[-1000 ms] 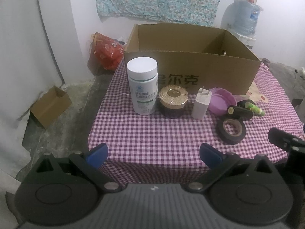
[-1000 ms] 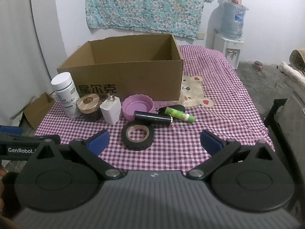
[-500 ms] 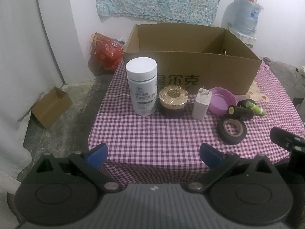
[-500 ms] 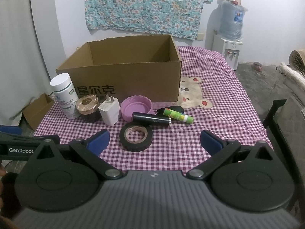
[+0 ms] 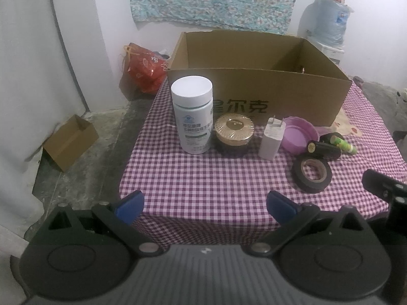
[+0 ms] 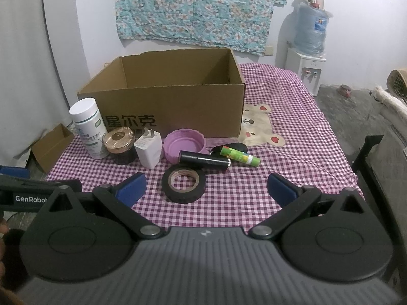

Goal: Organize rigid objects

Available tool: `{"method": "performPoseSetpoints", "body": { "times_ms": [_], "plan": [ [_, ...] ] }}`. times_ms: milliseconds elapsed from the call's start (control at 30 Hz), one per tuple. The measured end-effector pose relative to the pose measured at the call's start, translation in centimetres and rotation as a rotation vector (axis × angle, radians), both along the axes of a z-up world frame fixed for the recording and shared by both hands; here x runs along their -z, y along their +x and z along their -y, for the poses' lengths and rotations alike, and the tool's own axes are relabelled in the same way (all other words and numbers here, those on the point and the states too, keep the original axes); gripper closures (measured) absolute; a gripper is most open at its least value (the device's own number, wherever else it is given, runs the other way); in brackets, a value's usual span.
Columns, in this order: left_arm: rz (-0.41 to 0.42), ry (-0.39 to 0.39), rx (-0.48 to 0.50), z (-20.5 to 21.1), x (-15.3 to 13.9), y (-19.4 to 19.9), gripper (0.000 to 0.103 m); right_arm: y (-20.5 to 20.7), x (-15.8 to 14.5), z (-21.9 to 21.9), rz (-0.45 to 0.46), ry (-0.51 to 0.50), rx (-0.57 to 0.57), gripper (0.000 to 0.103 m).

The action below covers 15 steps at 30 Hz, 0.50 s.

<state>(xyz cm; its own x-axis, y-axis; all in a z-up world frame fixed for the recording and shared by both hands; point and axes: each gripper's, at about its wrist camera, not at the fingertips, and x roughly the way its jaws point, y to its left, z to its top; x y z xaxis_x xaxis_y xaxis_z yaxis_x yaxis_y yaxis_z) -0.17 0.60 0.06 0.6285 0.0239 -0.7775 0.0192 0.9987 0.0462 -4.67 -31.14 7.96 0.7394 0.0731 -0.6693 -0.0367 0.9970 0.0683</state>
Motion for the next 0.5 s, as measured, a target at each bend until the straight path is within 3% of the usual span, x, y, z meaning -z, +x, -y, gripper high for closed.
{"method": "performPoseSetpoints", "body": {
  "times_ms": [500],
  "plan": [
    [-0.003,0.010,-0.004,0.07,0.19,0.12,0.000,0.16,-0.05,-0.23,0.002,-0.001,-0.004,0.001]
  ]
}}
